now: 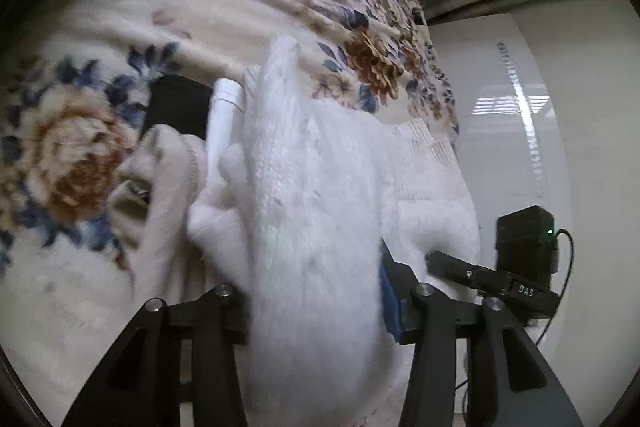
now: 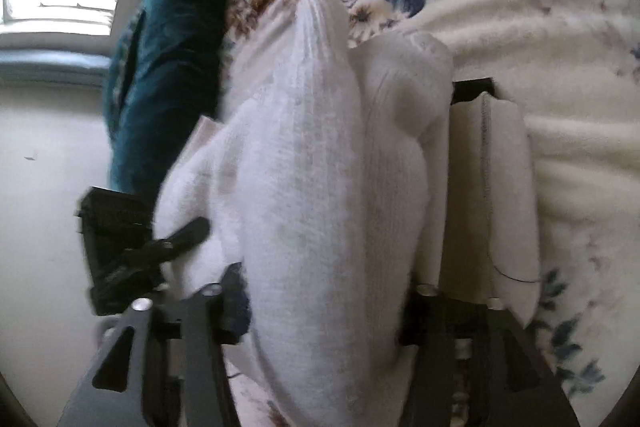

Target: Fold small clothes

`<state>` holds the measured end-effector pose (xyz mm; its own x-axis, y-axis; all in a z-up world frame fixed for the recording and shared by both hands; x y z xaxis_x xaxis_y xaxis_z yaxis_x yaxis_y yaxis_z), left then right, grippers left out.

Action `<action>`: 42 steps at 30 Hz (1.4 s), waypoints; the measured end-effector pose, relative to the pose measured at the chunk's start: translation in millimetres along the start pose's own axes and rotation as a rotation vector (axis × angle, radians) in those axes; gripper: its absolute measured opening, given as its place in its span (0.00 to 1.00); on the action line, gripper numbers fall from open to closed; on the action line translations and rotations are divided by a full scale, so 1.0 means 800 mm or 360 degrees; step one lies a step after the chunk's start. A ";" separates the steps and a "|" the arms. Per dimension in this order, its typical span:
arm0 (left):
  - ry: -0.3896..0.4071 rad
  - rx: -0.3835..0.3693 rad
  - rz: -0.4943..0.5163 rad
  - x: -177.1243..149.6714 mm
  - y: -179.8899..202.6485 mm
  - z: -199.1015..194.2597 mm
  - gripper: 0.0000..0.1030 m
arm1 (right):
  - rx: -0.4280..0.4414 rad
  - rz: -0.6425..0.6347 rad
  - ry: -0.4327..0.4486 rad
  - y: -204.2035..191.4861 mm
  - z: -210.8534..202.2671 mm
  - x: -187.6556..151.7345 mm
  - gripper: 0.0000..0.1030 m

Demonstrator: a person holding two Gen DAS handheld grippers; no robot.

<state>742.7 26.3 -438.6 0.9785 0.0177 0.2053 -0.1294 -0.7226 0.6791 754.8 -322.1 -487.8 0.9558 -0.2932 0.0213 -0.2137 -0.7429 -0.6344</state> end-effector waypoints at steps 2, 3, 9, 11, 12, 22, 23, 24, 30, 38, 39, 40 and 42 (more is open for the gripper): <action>0.0033 0.0156 0.0083 -0.004 0.014 -0.013 0.47 | -0.0101 -0.0021 0.0030 -0.010 -0.010 -0.004 0.66; 0.0073 0.0262 0.0139 -0.008 0.025 -0.021 0.51 | -0.0177 -0.0039 0.0060 -0.016 -0.015 -0.005 0.69; 0.0395 0.0627 0.0266 -0.034 0.065 -0.066 0.95 | -0.0889 -0.0267 0.0387 -0.069 -0.068 -0.056 1.00; 0.0411 0.0784 0.0330 -0.047 0.081 -0.070 1.00 | -0.1002 -0.0286 0.0430 -0.077 -0.076 -0.076 1.00; 0.0403 0.0858 0.0357 -0.051 0.086 -0.068 1.00 | -0.1061 -0.0299 0.0450 -0.079 -0.080 -0.086 1.00; 0.0330 0.1060 0.0431 -0.121 0.149 -0.096 1.00 | -0.1234 -0.0326 0.0639 -0.124 -0.155 -0.208 1.00; 0.0344 0.1078 0.0442 -0.130 0.160 -0.105 1.00 | -0.1229 -0.0322 0.0653 -0.131 -0.167 -0.220 1.00; 0.0363 0.1091 0.0450 -0.140 0.172 -0.117 1.00 | -0.1225 -0.0333 0.0673 -0.141 -0.182 -0.235 1.00; 0.0481 0.1103 0.0500 -0.198 0.247 -0.191 1.00 | -0.1230 -0.0371 0.0816 -0.200 -0.268 -0.310 1.00; 0.0627 0.1059 0.0585 -0.278 0.351 -0.289 1.00 | -0.1210 -0.0450 0.1035 -0.284 -0.391 -0.420 1.00; 0.0639 0.1049 0.0593 -0.285 0.360 -0.298 1.00 | -0.1208 -0.0455 0.1059 -0.293 -0.404 -0.431 1.00; 0.0655 0.1050 0.0595 -0.293 0.369 -0.309 1.00 | -0.1209 -0.0466 0.1084 -0.304 -0.420 -0.446 1.00; 0.0682 0.1038 0.0601 -0.311 0.388 -0.333 1.00 | -0.1191 -0.0474 0.1130 -0.320 -0.446 -0.471 1.00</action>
<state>416.2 -18.5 -91.3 0.7270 -0.1391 0.6724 -0.1873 -0.9823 -0.0007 377.4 -235.9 -57.8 0.7055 -0.1431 0.6941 -0.2915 -0.9513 0.1001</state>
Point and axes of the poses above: each gripper's, at about its wrist camera, not at the fingertips, and z roughly the way its jaws point, y to its right, x to its top, the point moved 1 cm from there along z, roughly the way its jaws point, and after that the axes turned 4 degrees about z, right-handed, at the moved point
